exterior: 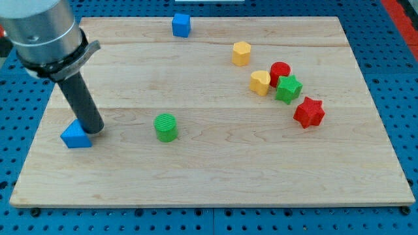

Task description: Push the green circle closer to the blue triangle

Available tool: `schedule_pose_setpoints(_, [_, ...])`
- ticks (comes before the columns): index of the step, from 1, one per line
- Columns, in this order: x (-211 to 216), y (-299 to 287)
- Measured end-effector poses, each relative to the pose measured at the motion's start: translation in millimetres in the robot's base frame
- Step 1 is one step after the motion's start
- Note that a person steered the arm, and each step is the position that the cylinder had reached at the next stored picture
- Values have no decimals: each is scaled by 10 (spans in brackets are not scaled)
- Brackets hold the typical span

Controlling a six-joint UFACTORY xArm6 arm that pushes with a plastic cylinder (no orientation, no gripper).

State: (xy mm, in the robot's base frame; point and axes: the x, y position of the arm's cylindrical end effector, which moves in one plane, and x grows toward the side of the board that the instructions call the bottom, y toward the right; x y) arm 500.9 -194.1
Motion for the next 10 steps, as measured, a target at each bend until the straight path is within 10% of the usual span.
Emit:
schedule_pose_setpoints(3, [172, 1716])
schedule_pose_setpoints(10, [-623, 330])
